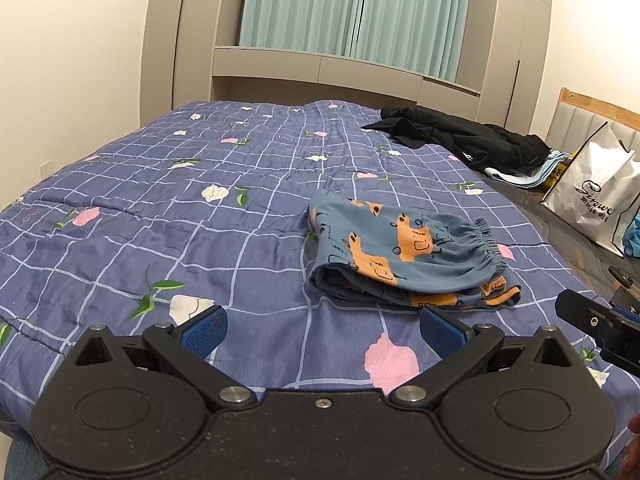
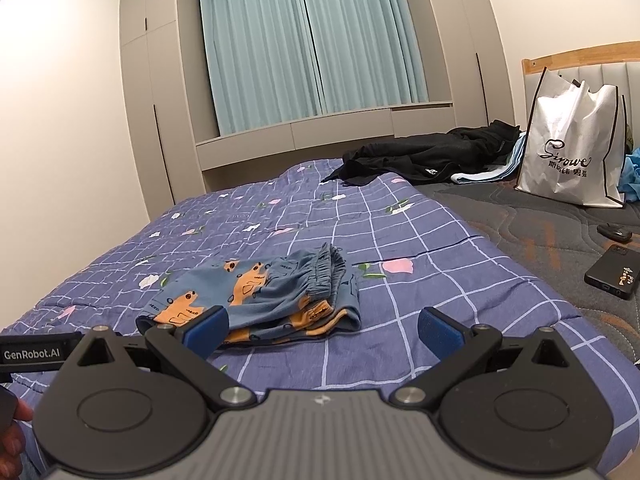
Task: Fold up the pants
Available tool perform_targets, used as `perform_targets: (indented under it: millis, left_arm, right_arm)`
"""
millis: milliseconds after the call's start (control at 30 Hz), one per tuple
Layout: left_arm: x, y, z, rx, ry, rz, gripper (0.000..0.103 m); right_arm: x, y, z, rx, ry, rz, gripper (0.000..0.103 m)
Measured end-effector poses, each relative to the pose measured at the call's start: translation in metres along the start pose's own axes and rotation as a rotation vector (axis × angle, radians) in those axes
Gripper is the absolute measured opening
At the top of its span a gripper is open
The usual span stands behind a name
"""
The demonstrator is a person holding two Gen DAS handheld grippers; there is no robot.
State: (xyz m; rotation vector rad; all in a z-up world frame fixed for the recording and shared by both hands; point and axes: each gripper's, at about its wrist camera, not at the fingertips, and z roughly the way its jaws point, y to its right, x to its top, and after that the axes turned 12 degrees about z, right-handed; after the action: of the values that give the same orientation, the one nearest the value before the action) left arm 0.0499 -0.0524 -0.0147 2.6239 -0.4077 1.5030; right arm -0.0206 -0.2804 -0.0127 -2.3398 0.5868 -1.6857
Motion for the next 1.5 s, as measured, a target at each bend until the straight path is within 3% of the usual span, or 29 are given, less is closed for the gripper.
perform_targets:
  millis: [567,800,1500]
  left_arm:
    - [0.0,0.0,0.0,0.001,-0.001,0.0,0.102]
    - [-0.004,0.009,0.001,0.089,-0.001,0.1,0.102]
    - [-0.003,0.008,0.007,0.081,-0.032,0.093,0.102]
  right_arm:
    - [-0.001,0.0,0.001,0.001,-0.006,0.001,0.103]
    - [-0.003,0.0,0.004,0.002,-0.013,0.004,0.103]
    - [-0.004,0.0,0.012,0.003,-0.049,0.006,0.103]
